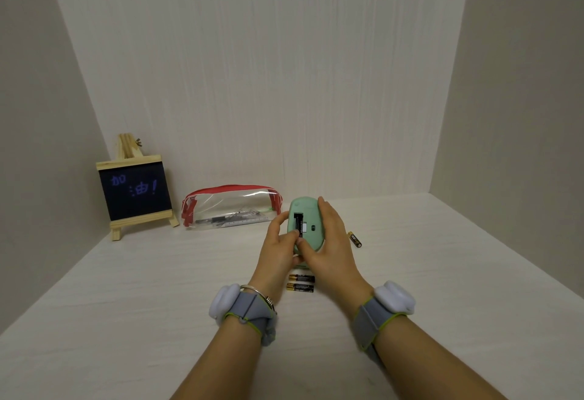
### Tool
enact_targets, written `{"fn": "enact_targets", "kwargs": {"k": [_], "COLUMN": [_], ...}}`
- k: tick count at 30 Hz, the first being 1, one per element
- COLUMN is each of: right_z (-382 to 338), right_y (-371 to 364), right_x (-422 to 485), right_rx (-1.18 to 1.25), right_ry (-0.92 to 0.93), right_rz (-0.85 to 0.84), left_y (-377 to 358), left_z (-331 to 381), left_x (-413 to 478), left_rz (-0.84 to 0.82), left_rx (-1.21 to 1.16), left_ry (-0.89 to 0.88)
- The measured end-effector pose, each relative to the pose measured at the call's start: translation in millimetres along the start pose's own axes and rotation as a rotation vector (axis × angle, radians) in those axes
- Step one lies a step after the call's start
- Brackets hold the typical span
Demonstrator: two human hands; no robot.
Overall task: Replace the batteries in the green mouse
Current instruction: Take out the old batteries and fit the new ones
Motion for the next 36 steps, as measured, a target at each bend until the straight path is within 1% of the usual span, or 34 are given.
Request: {"fn": "enact_targets", "kwargs": {"k": [3, 12, 28, 36], "right_z": [0.0, 1.6, -1.9, -1.8], "right_y": [-0.6, 1.3, -1.0, -1.3], "right_x": [0.2, 0.6, -2.1, -1.7], "right_rx": [0.01, 0.025, 0.125, 0.124], "right_ry": [0.001, -0.015, -0.049, -0.036], "right_rz": [-0.015, 0.017, 0.037, 0.039], "left_y": [-0.7, -0.8, 0.0, 0.4], "left_z": [0.7, 1.4, 0.8, -0.2], "left_x": [-0.8, -1.5, -3.7, -2.8], "left_rz": [0.007, 0.005, 0.007, 0.015], "left_rx": [-0.003, -0.002, 0.032, 0.035], "left_ry": [0.002, 0.019, -0.027, -0.024]}}
Point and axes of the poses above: each hand's wrist, its own x-axis towards the middle knuckle, its own y-axis out of the back of the hand, z = x × y, the point moved 3 cm from there along x, towards the middle knuckle, and after that the axes turned 2 degrees about x, right-handed, at the moved point
